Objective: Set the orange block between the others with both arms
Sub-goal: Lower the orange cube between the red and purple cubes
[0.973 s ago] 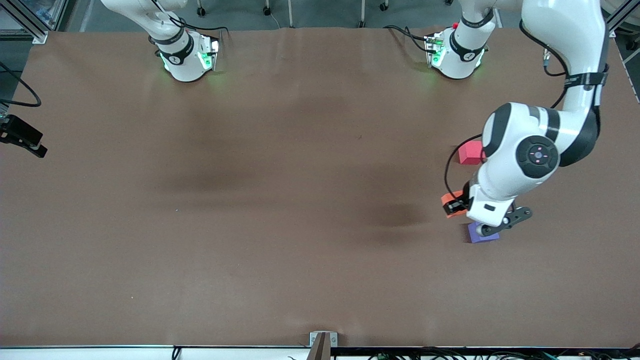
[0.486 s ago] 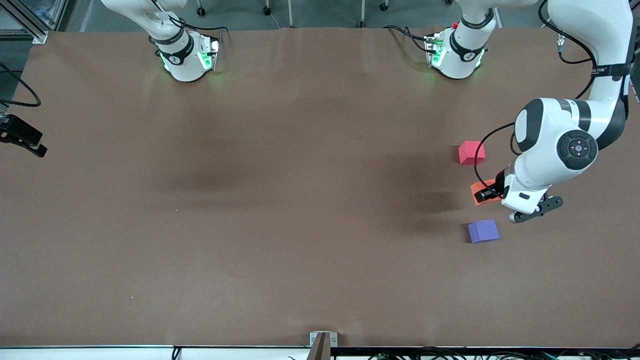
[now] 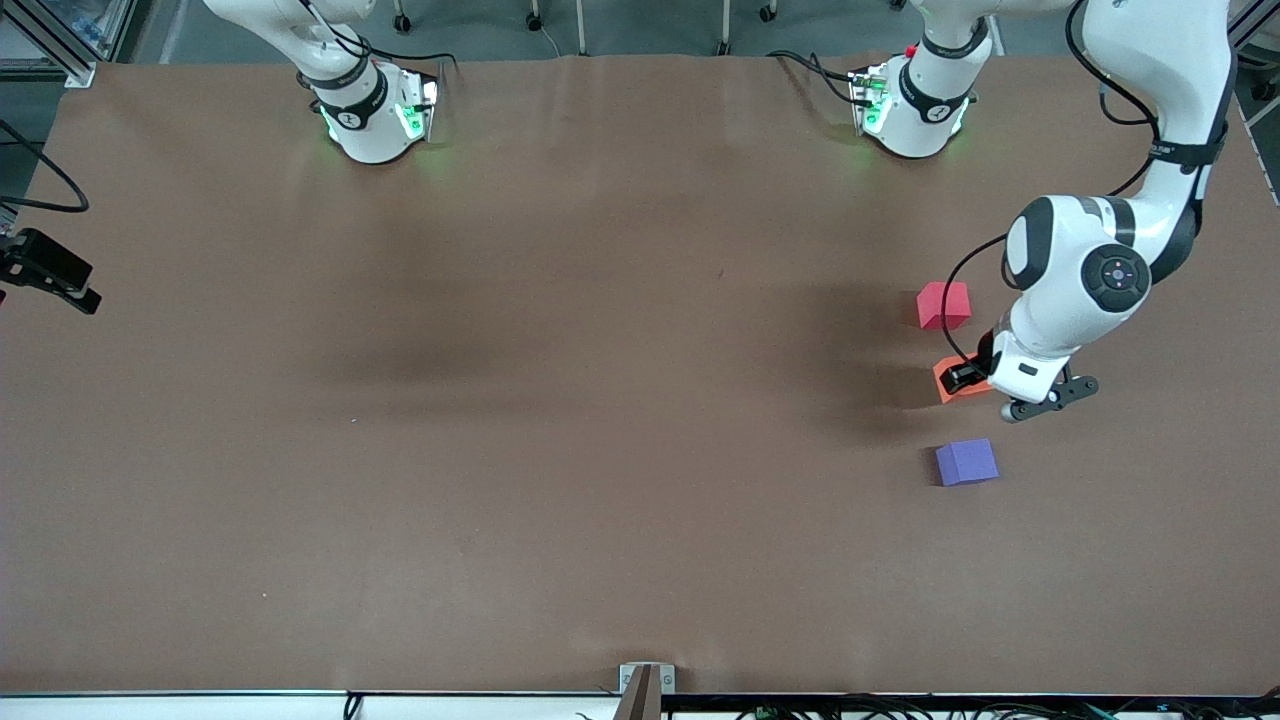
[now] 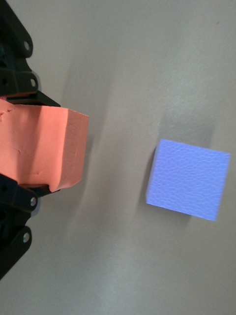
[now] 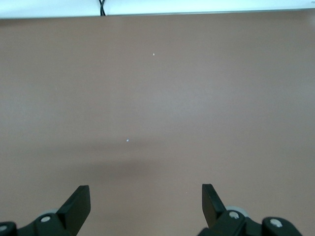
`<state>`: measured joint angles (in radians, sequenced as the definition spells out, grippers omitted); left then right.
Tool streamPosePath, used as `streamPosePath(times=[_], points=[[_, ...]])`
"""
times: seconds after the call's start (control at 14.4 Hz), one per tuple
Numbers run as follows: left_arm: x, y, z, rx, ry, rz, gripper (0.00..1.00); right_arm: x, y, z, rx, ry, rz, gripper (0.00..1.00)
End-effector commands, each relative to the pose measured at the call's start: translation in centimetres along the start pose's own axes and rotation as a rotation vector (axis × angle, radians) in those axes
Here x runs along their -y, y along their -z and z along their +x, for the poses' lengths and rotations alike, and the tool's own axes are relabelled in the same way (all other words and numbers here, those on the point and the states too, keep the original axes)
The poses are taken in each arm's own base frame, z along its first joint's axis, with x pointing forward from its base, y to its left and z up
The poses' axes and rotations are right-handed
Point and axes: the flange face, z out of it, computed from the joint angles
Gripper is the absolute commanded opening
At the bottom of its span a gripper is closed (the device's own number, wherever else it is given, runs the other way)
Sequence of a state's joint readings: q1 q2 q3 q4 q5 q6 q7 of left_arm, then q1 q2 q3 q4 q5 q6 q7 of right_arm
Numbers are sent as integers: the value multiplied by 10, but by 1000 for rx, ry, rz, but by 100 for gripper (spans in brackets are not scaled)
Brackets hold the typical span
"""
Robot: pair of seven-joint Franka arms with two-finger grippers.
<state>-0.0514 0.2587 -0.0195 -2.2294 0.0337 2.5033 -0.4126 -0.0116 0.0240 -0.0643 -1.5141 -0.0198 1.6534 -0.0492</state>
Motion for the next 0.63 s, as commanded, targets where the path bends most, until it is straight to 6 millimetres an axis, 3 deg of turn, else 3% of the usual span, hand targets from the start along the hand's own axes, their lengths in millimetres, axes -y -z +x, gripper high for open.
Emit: streamPosePath(times=[0.0, 0.21, 0.56], points=[[11, -11, -3, -22, -42, -2, 29, -6, 1, -8, 35, 18, 14, 100], [23, -24, 2, -16, -73, -8, 29, -1, 3, -8, 33, 10, 15, 100], [19, -41, 3, -19, -69, -24, 29, 1, -5, -8, 40, -17, 7, 100]])
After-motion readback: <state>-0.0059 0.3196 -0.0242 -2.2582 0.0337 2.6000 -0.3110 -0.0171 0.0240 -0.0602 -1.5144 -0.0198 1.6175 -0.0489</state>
